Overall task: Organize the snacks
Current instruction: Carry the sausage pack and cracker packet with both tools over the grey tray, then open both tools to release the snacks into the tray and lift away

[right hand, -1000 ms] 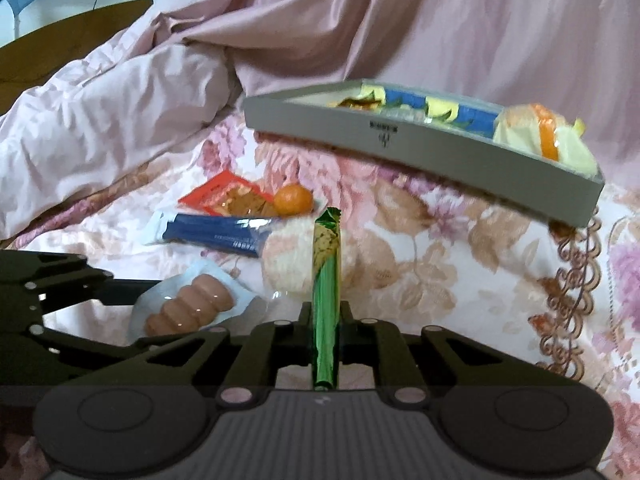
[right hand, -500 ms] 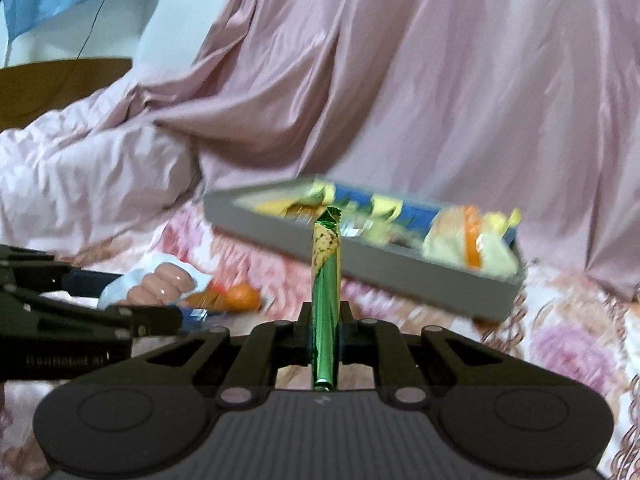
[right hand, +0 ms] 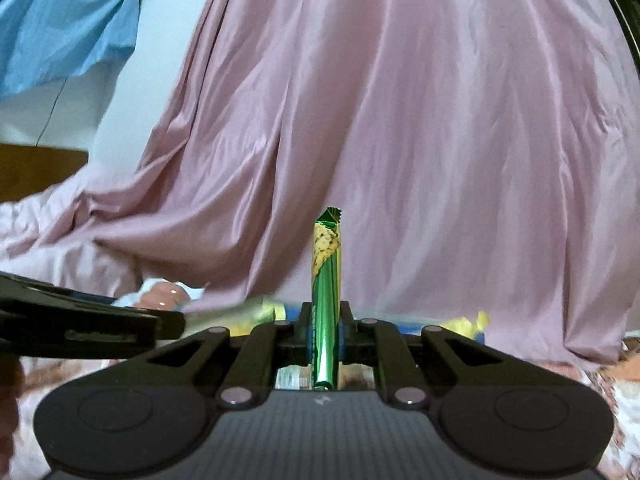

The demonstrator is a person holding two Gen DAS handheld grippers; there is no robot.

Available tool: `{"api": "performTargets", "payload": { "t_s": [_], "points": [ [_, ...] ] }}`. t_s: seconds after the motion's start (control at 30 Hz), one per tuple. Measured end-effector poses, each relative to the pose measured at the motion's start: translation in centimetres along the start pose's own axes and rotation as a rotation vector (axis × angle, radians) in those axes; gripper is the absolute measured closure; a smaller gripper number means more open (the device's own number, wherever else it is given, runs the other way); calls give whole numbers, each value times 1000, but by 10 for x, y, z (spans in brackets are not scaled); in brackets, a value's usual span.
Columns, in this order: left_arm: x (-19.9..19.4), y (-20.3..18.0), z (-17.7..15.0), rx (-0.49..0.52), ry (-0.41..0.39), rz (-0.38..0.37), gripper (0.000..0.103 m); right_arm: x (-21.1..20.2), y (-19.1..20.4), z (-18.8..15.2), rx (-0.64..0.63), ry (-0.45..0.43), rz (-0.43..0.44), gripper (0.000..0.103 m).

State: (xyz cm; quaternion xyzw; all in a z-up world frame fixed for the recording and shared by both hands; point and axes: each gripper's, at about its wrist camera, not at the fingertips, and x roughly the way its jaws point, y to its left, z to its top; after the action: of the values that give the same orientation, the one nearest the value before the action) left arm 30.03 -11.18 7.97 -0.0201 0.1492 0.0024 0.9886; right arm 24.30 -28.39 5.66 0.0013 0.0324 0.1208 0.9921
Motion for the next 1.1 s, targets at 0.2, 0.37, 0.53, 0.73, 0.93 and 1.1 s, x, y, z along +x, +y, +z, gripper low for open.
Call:
{"api": "performTargets", "payload": {
  "t_s": [0.2, 0.37, 0.53, 0.73, 0.93, 1.1],
  "points": [
    [41, -7, -5, -65, 55, 23, 45, 35, -18, -5, 59, 2, 20, 91],
    [59, -10, -15, -76, 85, 29, 45, 56, -26, -29, 79, 79, 38, 91],
    [69, -14, -20, -72, 115, 32, 45, 67, -36, -34, 133, 113, 55, 91],
    [75, -11, -26, -104, 155, 38, 43, 72, -44, -37, 175, 153, 58, 91],
    [73, -5, -27, -144, 169, 51, 29, 75, -42, -35, 157, 167, 54, 89],
    [58, 0, -22, -174, 136, 66, 11, 74, -41, -34, 134, 158, 41, 78]
  ]
}}
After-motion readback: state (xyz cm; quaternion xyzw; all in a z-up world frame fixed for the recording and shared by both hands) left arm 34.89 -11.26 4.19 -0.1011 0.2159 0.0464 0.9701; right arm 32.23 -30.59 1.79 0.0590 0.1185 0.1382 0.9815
